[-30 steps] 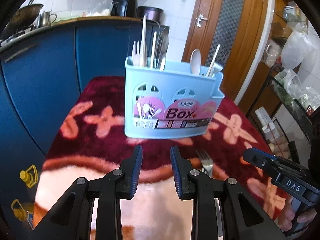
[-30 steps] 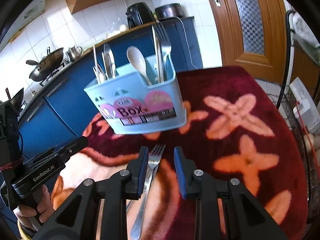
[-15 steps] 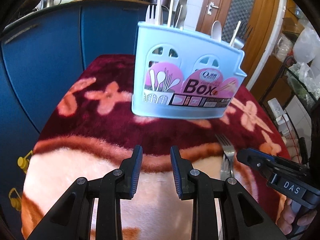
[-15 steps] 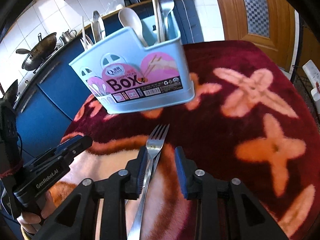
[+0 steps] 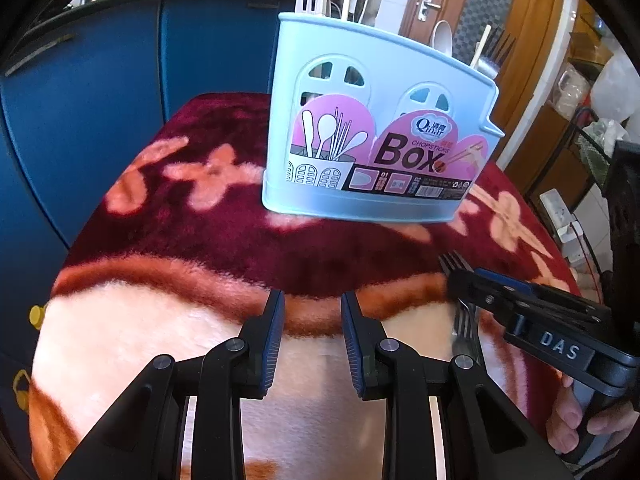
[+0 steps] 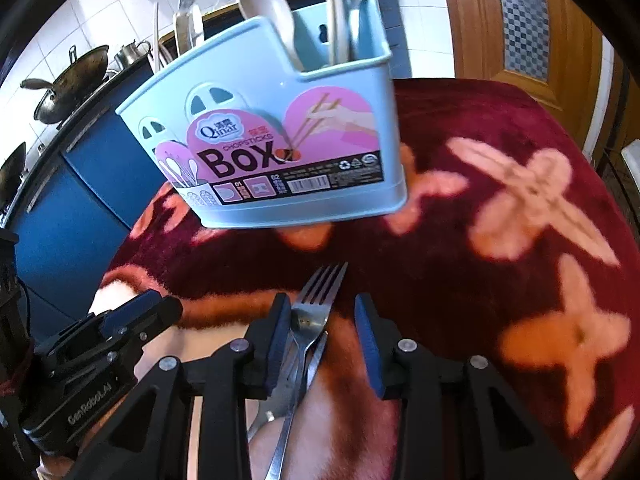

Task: Organize utensils
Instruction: 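Move both tools to the silver forks and grasp one with the left tool while the right tool grasps another, then lift both silver forks and carry them toward the caddy with both tools, then lower both silver forks into the caddy and open both tools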

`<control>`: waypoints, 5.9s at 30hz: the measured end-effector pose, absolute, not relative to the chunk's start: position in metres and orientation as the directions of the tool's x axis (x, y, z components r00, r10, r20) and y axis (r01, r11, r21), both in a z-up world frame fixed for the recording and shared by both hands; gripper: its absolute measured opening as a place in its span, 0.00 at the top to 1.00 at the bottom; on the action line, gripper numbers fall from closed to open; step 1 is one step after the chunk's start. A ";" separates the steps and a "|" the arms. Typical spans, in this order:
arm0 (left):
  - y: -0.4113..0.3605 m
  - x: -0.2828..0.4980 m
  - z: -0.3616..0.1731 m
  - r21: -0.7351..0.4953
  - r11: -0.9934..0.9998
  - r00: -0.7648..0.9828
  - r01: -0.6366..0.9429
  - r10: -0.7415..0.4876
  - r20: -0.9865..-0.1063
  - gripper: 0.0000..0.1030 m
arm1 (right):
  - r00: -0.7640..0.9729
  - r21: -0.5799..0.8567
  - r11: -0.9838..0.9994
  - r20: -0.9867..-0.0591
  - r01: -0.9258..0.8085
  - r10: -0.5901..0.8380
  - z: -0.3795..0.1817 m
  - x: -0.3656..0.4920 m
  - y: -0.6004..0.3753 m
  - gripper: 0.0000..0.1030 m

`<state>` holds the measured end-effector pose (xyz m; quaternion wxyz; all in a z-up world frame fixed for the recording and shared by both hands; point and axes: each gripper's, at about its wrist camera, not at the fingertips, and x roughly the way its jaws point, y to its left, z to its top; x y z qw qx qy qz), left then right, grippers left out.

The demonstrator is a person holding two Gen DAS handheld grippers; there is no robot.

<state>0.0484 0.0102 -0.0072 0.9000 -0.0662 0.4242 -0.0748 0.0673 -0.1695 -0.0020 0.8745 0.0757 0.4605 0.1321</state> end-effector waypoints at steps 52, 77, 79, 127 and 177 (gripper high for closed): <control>-0.087 0.026 -0.014 -0.089 0.898 0.387 0.432 -0.273 -0.881 0.79 | 0.486 0.227 0.968 -0.838 -0.103 0.248 0.005 0.015 -0.246 0.75; -0.035 0.016 0.020 -0.324 0.876 0.525 0.358 -0.475 -0.706 0.94 | 0.511 0.313 0.940 -0.790 -0.137 0.338 0.009 0.012 -0.246 0.94; -0.033 0.015 0.024 -0.326 0.876 0.542 0.357 -0.478 -0.691 0.94 | 0.551 0.325 0.936 -0.760 -0.137 0.345 0.017 0.007 -0.247 0.94; 0.030 0.098 0.198 -0.142 0.972 0.895 0.188 -0.229 -0.383 0.95 | 0.832 0.231 0.948 -0.464 -0.218 0.304 0.138 0.037 -0.226 0.94; 0.015 0.119 0.128 -0.171 0.963 0.794 0.209 -0.269 -0.545 0.67 | 0.849 0.191 0.958 -0.448 -0.215 0.280 0.135 0.097 -0.202 0.65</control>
